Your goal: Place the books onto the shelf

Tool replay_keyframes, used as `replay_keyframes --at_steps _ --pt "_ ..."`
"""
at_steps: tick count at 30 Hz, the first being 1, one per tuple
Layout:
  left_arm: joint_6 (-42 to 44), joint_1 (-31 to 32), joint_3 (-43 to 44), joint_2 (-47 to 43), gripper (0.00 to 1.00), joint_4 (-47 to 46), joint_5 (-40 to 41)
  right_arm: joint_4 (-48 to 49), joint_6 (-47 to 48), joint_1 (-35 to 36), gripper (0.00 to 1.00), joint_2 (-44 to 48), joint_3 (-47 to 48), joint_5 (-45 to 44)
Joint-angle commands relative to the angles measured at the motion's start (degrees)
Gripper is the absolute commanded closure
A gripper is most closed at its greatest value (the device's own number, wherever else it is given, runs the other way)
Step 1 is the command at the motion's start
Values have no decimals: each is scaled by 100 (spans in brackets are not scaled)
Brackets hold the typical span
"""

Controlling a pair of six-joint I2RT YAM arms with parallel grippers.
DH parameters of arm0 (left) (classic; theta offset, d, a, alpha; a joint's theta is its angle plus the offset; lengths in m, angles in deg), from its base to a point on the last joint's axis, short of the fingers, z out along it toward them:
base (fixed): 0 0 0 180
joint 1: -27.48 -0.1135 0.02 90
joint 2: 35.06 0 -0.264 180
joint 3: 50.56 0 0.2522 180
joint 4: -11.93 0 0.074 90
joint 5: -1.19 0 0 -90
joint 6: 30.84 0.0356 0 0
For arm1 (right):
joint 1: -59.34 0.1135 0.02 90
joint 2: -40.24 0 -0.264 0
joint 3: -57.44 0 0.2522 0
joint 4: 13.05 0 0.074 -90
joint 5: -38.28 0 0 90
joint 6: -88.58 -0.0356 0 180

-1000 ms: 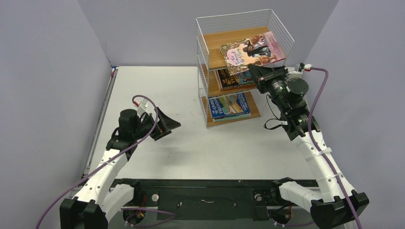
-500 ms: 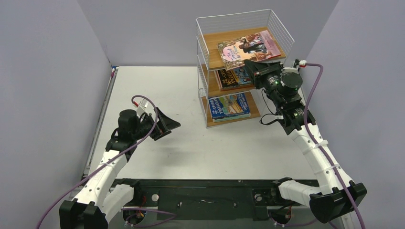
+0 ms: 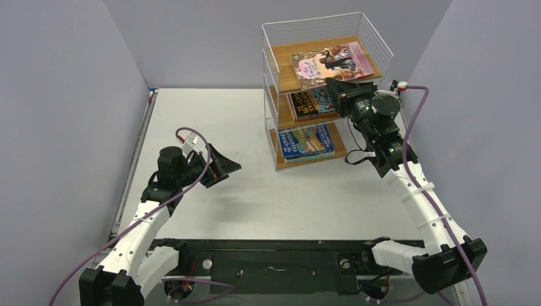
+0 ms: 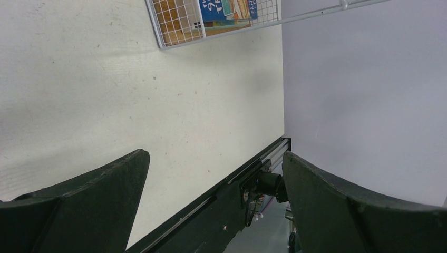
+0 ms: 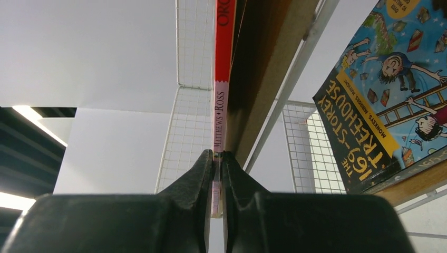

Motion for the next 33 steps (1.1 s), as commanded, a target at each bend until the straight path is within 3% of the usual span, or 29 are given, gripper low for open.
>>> replay_keyframes --at_steps 1,2,4,8,13,33 --pt "43 -43 33 -84 4 -141 13 403 -75 29 90 -84 74 40" --pt "47 -44 39 -84 4 -141 9 443 -107 29 77 -91 29 59" --pt "45 -47 55 -78 3 -146 9 530 -125 29 61 -65 -17 83" --pt "79 -47 76 -58 4 -127 0 496 -88 24 43 -17 -34 138" --pt "91 -51 66 -48 4 -116 1 440 -84 8 37 104 -197 203" --pt "71 -51 8 1 4 -176 -6 7 136 -99 31 334 -354 478"
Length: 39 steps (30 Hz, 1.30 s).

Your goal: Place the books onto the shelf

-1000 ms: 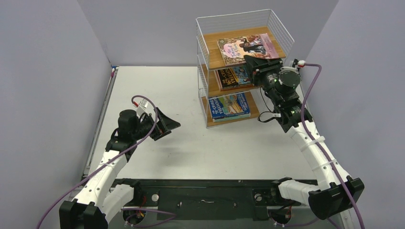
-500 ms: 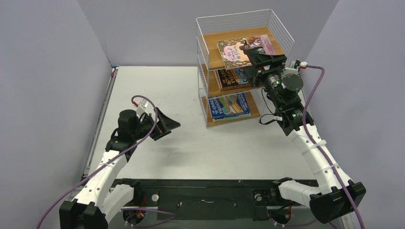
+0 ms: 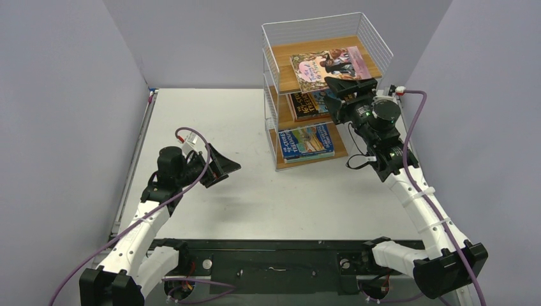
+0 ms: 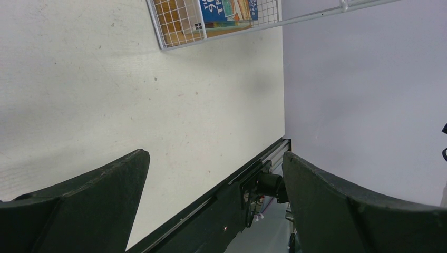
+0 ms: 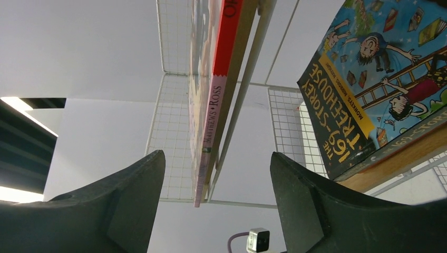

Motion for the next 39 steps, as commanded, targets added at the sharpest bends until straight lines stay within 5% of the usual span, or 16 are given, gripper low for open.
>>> replay_keyframes --at_steps 1,10,22,25,32,39 --pt "63 -28 6 3 4 -179 -7 -47 278 -42 31 173 6 176" --pt "171 -22 118 -3 4 -53 18 -827 1624 -83 31 587 214 372" --pt "743 -37 809 2 4 808 323 -2796 3868 -99 31 1498 375 -804" --pt "748 -37 820 6 4 818 328 -2839 3906 -105 40 1469 520 -955" --pt "737 -44 764 -86 4 875 368 -2574 3771 -101 85 886 1103 -721" --pt "726 -50 722 -95 4 876 377 -2044 3550 -92 94 528 1240 -486"
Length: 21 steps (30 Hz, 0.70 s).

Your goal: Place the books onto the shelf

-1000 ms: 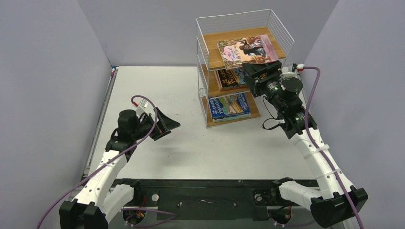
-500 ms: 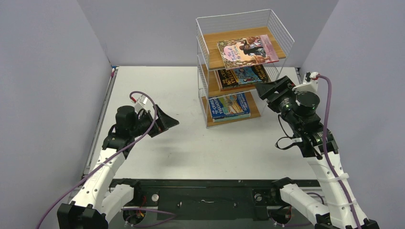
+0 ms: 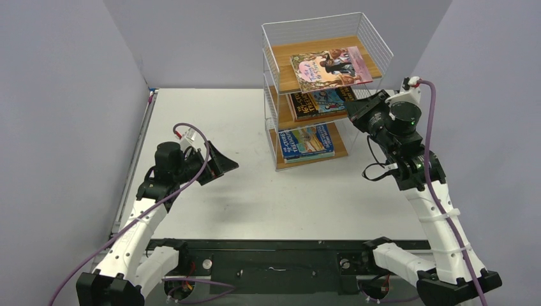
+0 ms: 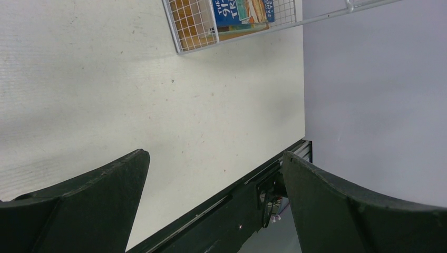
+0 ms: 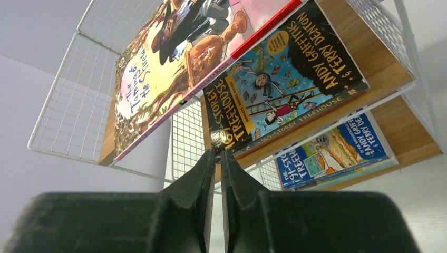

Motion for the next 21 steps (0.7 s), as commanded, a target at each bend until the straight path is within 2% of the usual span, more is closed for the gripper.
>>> replay_keyframes --at_steps 1,21 --pt "107 -46 141 -90 4 -55 50 567 -112 -22 94 -213 271 217" --pt "52 -57 79 -84 4 -132 1 1156 -369 -14 96 -769 553 463"
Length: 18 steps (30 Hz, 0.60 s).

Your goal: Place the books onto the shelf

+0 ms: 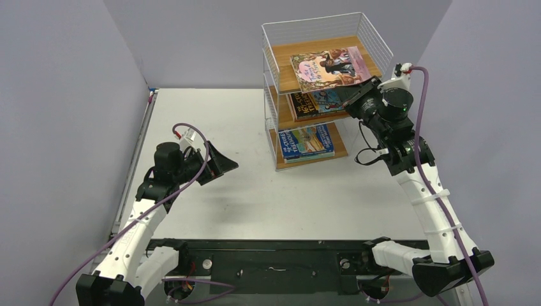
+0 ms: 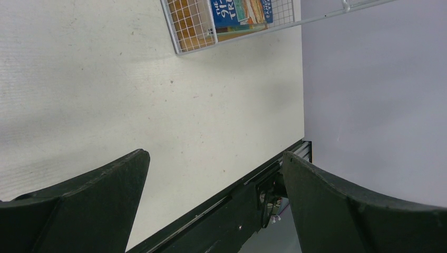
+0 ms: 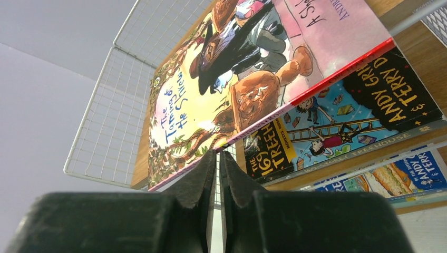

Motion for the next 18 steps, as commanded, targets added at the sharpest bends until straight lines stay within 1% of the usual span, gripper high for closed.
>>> replay_keyframes --at_steps 1,18 --pt "54 -49 79 -19 4 -147 -6 345 -31 -9 96 -33 225 53" --pt "26 -50 29 -44 4 -213 -46 540 -126 -5 96 -268 234 212"
